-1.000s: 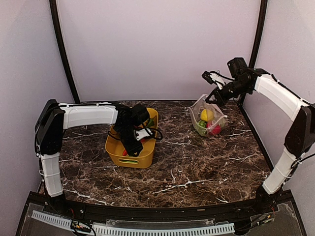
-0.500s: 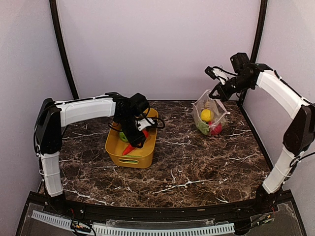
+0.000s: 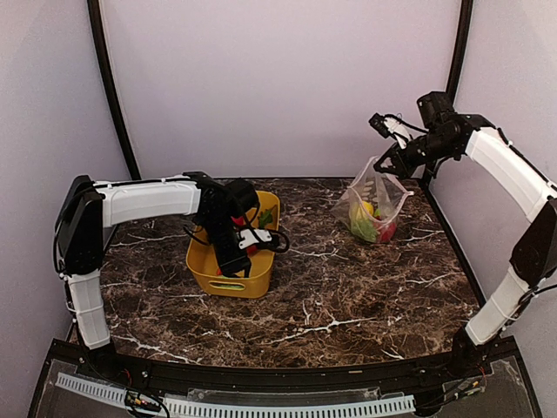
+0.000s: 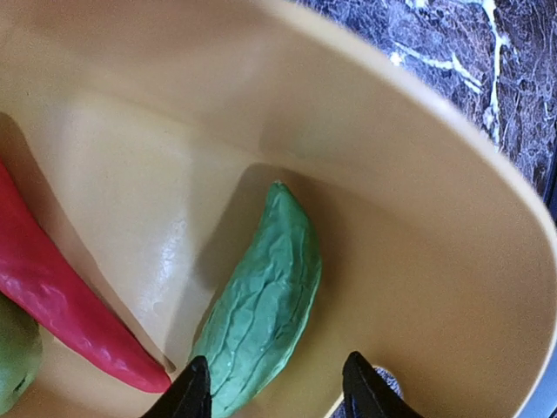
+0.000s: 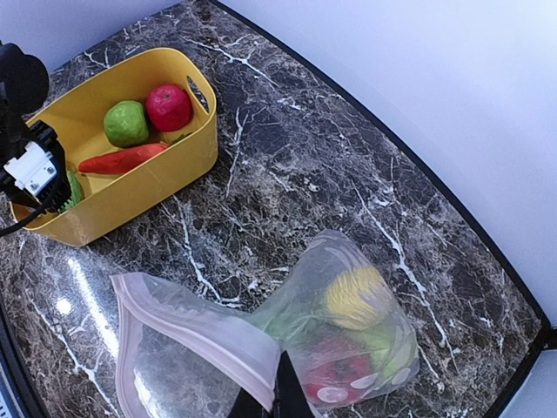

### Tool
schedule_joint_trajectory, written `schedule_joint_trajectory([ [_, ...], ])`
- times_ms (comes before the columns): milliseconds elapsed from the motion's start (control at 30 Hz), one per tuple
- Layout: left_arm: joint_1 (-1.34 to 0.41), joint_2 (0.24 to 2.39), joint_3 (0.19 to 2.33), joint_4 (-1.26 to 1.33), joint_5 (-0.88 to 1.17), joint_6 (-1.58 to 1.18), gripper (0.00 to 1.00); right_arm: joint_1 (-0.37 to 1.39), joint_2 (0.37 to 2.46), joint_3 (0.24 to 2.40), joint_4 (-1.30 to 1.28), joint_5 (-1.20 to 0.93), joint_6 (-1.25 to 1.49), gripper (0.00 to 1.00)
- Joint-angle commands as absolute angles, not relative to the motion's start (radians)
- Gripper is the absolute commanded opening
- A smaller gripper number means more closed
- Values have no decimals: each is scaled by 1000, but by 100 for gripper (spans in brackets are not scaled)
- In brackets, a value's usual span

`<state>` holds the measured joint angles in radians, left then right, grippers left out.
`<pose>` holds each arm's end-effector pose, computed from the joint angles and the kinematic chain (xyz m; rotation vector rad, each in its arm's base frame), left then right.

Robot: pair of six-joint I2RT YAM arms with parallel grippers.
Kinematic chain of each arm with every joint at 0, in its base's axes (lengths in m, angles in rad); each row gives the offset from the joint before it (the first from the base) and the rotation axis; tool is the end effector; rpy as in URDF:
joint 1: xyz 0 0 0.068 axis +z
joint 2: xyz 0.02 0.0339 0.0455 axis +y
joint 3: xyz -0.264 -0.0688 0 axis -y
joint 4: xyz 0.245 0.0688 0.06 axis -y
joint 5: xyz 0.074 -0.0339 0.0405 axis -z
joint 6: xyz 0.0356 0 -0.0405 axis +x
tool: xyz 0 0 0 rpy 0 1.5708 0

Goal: Place the food in the zip-top bag and seal the zipper
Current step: Pick up the fake vegetable from the bin.

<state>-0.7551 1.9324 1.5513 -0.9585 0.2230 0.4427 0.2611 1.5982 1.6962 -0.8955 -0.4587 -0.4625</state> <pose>0.2772 -0.2717 0.2192 1.6803 2.3944 -0.3763 0.3236 0.1028 0.3853 -1.0168 2.0702 0.4393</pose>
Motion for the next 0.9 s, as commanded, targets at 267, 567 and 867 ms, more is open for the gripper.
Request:
schedule_joint_trajectory([
  [267,-754,1997,1507,-925,109,497,48,262,1535,1667,-866,-500,-449,0],
  [567,-755,2018,1510,-872,44,521,45,266,1542,1670,-850,-504,-439,0],
  [867,-753,2003,1488,-917,14,522,44,282,1555,1701,-857,-484,-424,0],
])
